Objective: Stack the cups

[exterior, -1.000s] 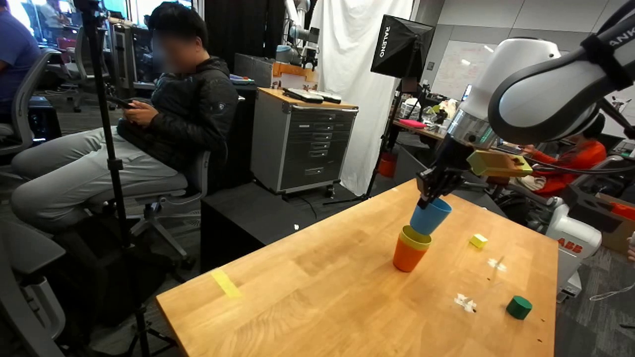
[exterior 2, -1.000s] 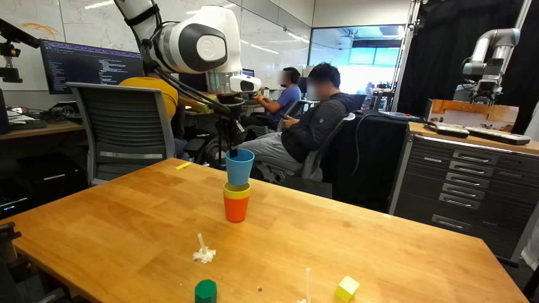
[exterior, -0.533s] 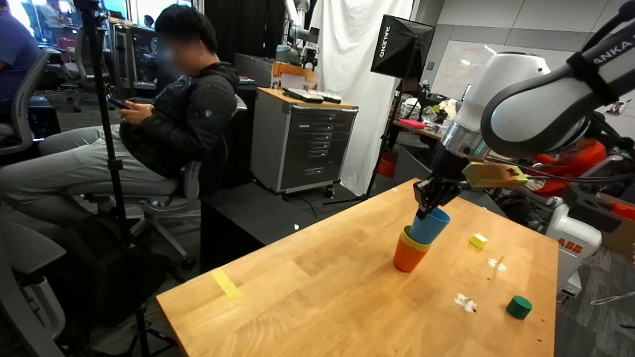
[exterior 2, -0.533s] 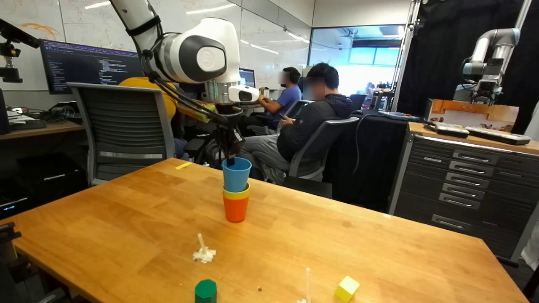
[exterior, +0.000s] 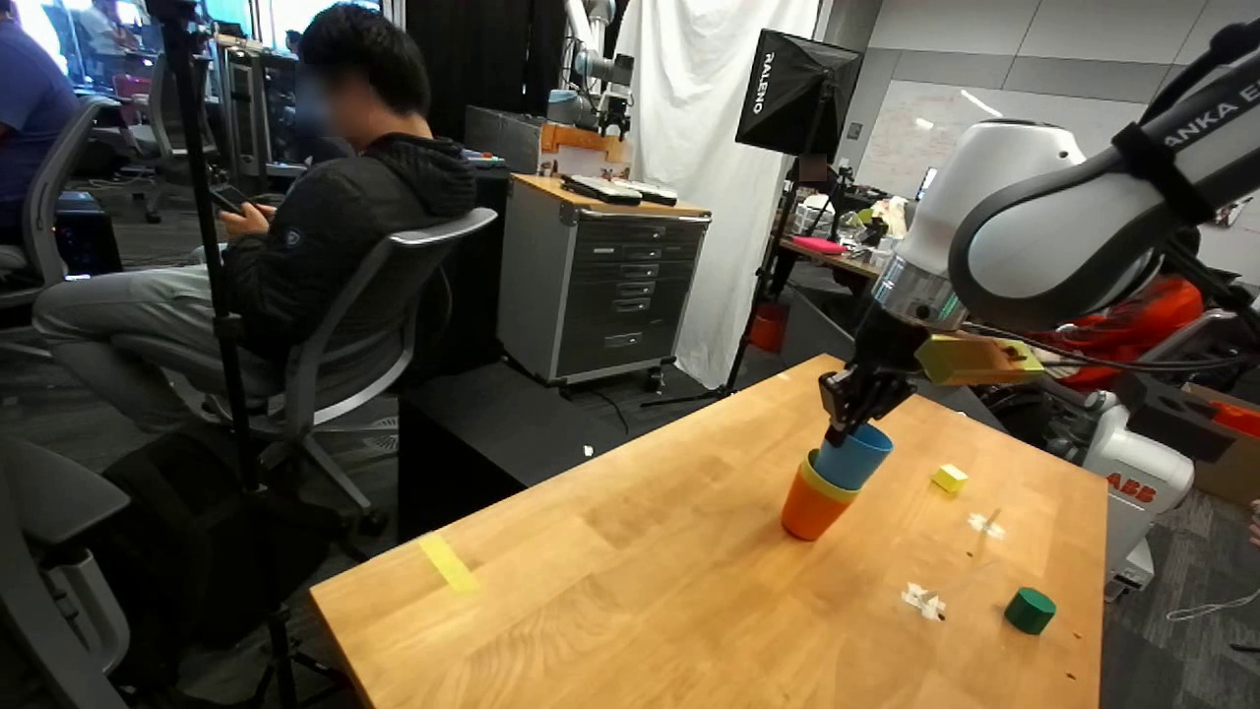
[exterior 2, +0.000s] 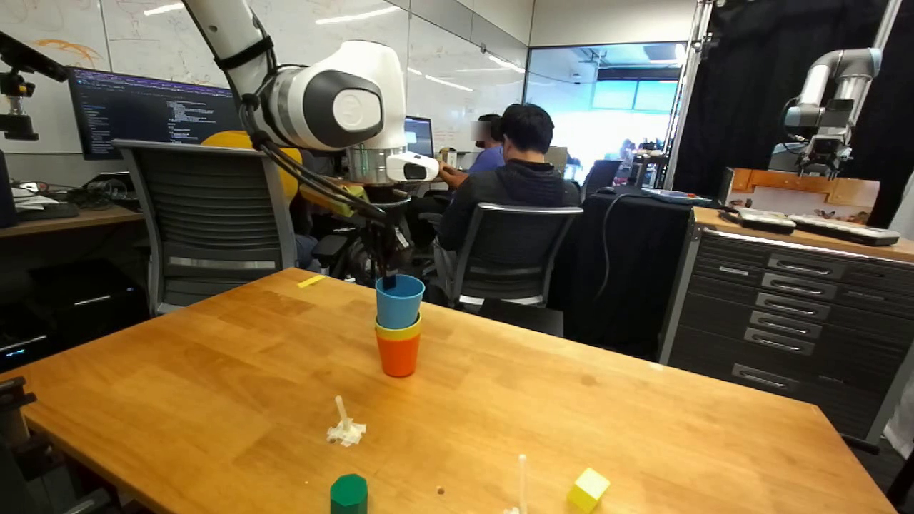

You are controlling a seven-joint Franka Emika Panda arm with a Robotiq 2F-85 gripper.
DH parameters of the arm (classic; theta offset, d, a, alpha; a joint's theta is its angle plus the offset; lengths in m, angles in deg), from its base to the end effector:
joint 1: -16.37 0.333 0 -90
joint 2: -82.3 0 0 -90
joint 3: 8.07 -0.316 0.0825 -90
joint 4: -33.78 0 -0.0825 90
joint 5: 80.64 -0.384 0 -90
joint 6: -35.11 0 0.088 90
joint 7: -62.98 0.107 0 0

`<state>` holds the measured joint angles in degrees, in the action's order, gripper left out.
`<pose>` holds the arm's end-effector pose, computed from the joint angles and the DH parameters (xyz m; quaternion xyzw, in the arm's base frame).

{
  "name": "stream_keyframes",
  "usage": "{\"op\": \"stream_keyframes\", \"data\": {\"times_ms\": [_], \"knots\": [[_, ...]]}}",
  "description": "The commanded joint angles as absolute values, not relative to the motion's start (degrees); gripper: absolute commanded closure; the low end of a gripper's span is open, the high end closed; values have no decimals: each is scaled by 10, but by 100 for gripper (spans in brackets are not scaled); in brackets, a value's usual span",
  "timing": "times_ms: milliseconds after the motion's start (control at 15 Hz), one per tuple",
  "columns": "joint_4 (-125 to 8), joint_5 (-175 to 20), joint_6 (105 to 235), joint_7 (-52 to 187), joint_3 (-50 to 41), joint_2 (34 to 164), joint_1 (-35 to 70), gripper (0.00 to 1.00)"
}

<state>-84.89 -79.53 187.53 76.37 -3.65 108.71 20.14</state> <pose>0.6030 -0.0054 0.2176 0.9917 -0.1086 0.0666 0.0146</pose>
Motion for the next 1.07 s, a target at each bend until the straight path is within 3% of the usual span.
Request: {"op": "stream_keyframes", "data": {"times_ms": [0, 933, 1000], "knots": [[-850, -774, 1897, 766, -24, 1099, 210, 98], [-836, -775, 1952, 764, -24, 1136, 213, 98], [-837, -775, 1952, 764, -25, 1136, 214, 93]]}}
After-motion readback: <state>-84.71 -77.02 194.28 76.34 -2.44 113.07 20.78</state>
